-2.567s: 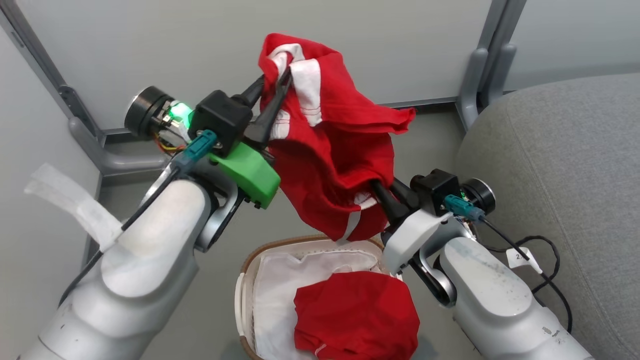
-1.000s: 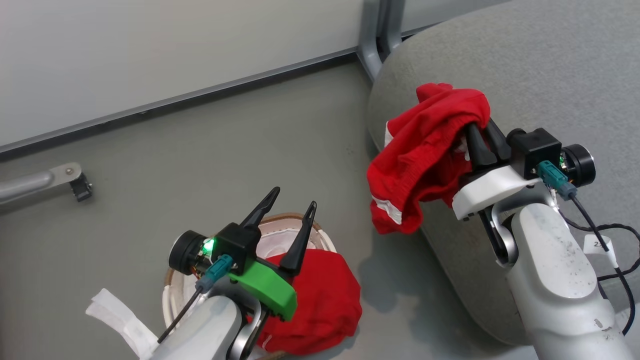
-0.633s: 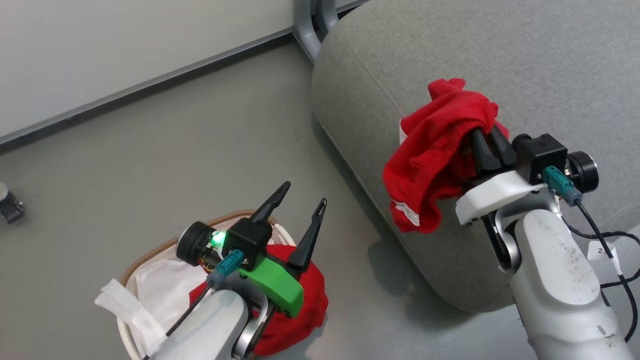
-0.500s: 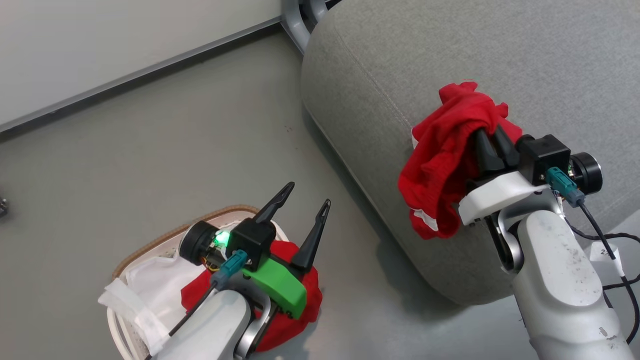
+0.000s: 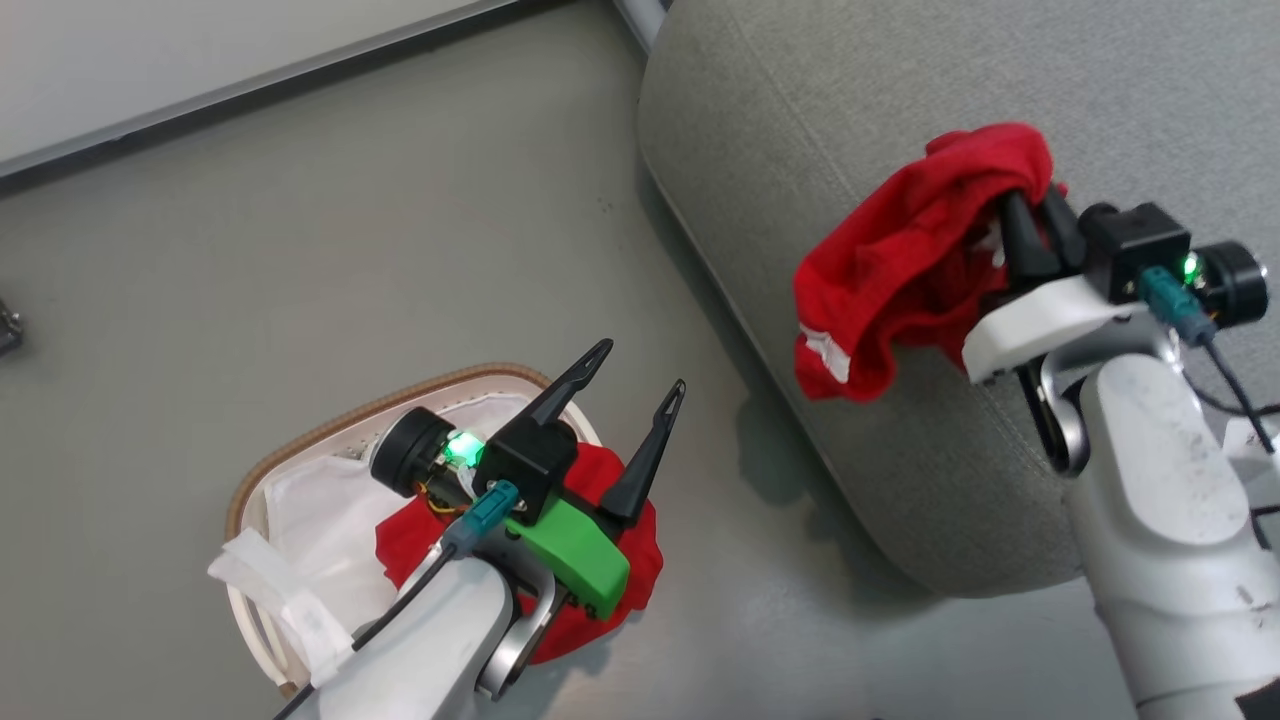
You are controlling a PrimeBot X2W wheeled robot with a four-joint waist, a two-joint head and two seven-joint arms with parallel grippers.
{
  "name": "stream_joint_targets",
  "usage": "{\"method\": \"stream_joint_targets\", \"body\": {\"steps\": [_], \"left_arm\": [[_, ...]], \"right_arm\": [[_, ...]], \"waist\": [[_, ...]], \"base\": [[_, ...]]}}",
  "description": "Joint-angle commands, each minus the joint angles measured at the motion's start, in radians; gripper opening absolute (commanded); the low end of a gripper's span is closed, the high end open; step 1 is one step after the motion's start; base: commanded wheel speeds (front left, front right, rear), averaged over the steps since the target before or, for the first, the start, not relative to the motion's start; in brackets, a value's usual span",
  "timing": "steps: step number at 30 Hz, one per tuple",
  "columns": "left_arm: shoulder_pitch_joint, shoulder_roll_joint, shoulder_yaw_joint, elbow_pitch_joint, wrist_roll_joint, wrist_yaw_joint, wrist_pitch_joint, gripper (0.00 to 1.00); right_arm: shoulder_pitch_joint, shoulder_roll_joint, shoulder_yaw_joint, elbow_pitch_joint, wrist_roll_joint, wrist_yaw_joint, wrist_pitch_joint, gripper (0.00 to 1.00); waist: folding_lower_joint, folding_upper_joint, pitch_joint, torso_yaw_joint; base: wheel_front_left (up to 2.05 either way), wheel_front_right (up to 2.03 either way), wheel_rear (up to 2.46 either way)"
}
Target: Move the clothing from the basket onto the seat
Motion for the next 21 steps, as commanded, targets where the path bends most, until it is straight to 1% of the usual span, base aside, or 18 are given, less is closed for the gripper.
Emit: {"method": "stream_joint_targets", "body": {"steps": [1,5,8,11,14,17,19,21], "left_arm": [[-0.018,0.0,-0.003,-0.007,0.004,0.0,0.001,1.0],[-0.04,-0.007,-0.011,-0.023,0.013,0.001,0.011,1.0],[-0.059,-0.008,-0.018,-0.032,0.024,-0.001,0.019,1.0],[-0.08,-0.008,-0.026,-0.043,0.035,-0.002,0.03,1.0],[-0.103,-0.011,-0.041,-0.057,0.046,-0.009,0.04,1.0],[-0.126,-0.019,-0.05,-0.076,0.054,-0.013,0.047,1.0],[-0.143,-0.029,-0.055,-0.085,0.058,-0.015,0.052,1.0],[-0.157,-0.034,-0.058,-0.091,0.064,-0.016,0.051,1.0]], "right_arm": [[-0.046,-0.015,-0.001,0.006,-0.012,-0.001,-0.002,0.0],[-0.167,-0.078,-0.008,0.044,-0.021,-0.001,-0.002,0.0],[-0.288,-0.12,-0.022,0.076,0.014,-0.001,0.013,0.0],[-0.401,-0.189,-0.039,0.1,0.033,-0.001,0.053,0.0],[-0.513,-0.259,-0.088,0.138,0.051,-0.001,0.093,0.0],[-0.593,-0.32,-0.148,0.189,0.069,-0.001,0.133,0.0],[-0.628,-0.378,-0.177,0.227,0.049,-0.001,0.153,0.0],[-0.647,-0.418,-0.197,0.264,0.03,-0.001,0.164,0.0]], "waist": [[0.0,-0.0001,0.04,0.04],[0.0,-0.0001,0.084,0.078],[0.0,-0.0001,0.124,0.11],[0.0,-0.0001,0.168,0.14],[0.0,-0.0001,0.211,0.176],[0.0,-0.0001,0.253,0.214],[0.0,-0.0001,0.282,0.242],[0.0,-0.0001,0.307,0.264]], "base": [[0.0,0.0,0.0],[0.0,0.0,0.0],[0.0,0.0,0.0],[0.0,0.0,0.0],[0.0,0.0,0.0],[0.0,0.0,0.0],[0.0,0.0,0.0],[0.0,0.0,0.0]]}}
